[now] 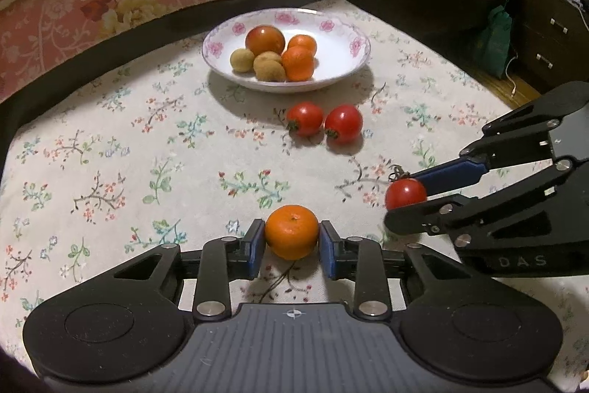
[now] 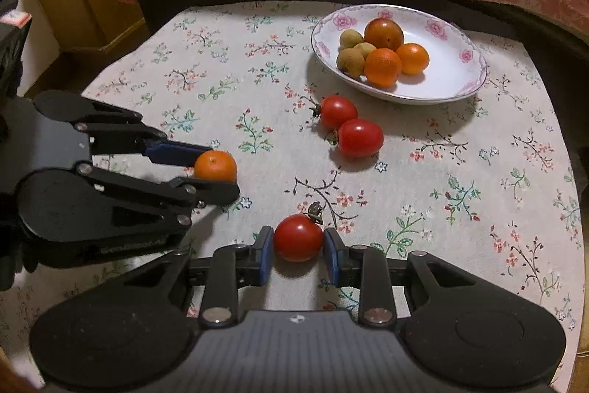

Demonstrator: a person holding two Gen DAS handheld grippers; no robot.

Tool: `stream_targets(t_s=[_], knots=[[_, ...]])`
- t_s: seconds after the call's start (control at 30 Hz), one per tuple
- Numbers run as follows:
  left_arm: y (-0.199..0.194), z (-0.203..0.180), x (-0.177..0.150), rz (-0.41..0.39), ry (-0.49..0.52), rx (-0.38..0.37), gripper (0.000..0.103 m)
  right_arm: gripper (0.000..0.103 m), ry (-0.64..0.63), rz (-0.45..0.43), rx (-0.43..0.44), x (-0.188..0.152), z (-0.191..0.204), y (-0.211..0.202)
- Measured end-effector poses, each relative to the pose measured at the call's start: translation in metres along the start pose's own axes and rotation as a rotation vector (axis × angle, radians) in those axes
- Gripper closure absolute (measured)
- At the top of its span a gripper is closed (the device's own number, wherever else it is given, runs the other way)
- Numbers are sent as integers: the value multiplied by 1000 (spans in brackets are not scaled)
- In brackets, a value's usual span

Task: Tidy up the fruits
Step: 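Carry the tangerine and cherry tomato over the white plate with both tools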

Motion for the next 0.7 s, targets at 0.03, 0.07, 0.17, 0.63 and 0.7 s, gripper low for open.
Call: stream_targets(t_s=[0.03, 0.07, 0.17, 0.63, 0.7], knots=[[-1, 0, 2, -6, -2, -2, 64, 74, 3, -7, -2, 2, 0, -1], [-2, 0, 4, -11, -4, -3, 64, 74, 7, -12, -2, 3, -1, -2], [-3, -1, 12, -29, -8, -4, 64, 74, 21, -33, -2, 9, -4, -5], [4, 7, 64, -123, -14, 28, 66, 74, 80, -127, -43, 46, -30, -14], [8, 9, 75, -136, -11, 38, 66, 74, 89, -144, -48, 54, -36, -14]])
Point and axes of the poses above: each gripper's, at about its wrist camera, not at the fingertips, and y roughly the way its jaws point, z to its left, x to its top, the point moved 5 cm from there along y, roughly the way its jaws point, and after that the axes turned 1 degree about -z, right-handed, at the moved point
